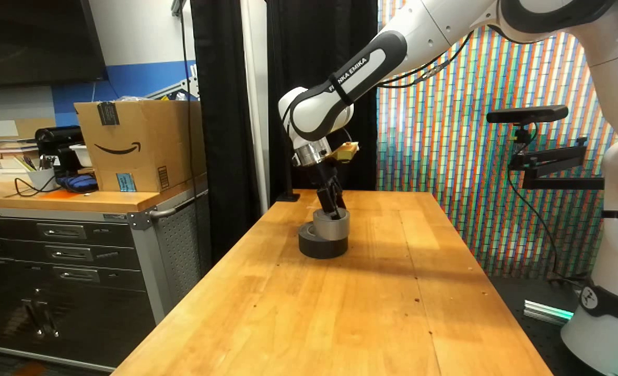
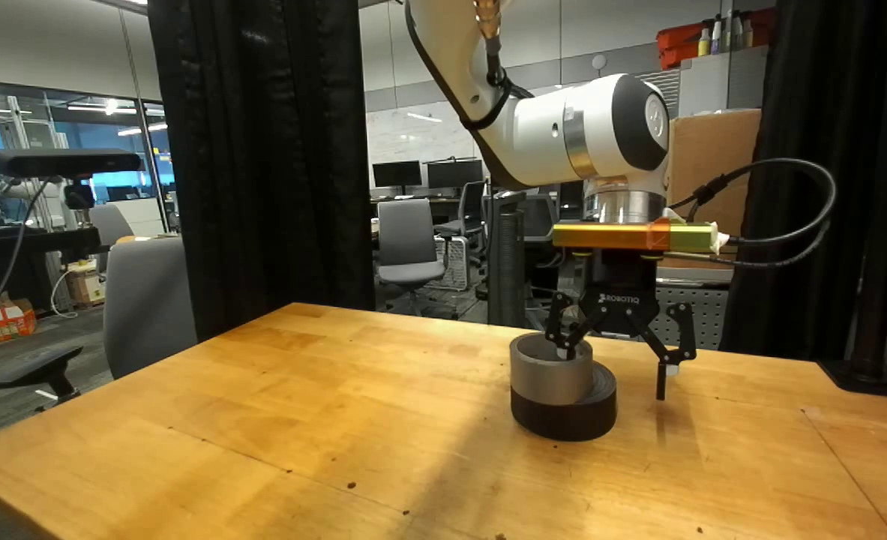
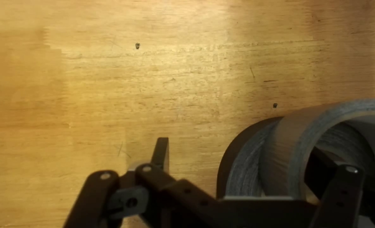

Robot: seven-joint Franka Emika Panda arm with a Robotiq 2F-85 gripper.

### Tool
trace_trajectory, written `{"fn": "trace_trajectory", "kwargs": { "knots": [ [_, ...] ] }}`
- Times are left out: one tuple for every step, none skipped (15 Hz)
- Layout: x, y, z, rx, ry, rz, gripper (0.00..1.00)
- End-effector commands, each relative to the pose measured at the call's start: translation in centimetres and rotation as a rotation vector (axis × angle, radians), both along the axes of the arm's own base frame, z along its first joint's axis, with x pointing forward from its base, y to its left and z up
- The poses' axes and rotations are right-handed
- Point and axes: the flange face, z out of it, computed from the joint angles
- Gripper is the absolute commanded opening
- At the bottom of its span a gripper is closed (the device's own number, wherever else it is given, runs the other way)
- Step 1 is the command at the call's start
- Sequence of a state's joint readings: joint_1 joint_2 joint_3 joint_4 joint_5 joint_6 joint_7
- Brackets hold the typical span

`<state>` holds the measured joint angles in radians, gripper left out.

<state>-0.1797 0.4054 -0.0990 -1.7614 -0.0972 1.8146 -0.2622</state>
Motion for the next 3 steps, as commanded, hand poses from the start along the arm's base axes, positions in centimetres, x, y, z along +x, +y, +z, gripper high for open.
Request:
{"fn": "trace_trajectory", "kwargs": {
  "knots": [
    [0.03,-0.01,0.04,0.000,0.001,0.000,1.00],
    [0.03,-0.01,0.04,0.000,0.001,0.000,1.00],
    [0.03,-0.01,0.04,0.000,0.001,0.000,1.00]
  ]
}}
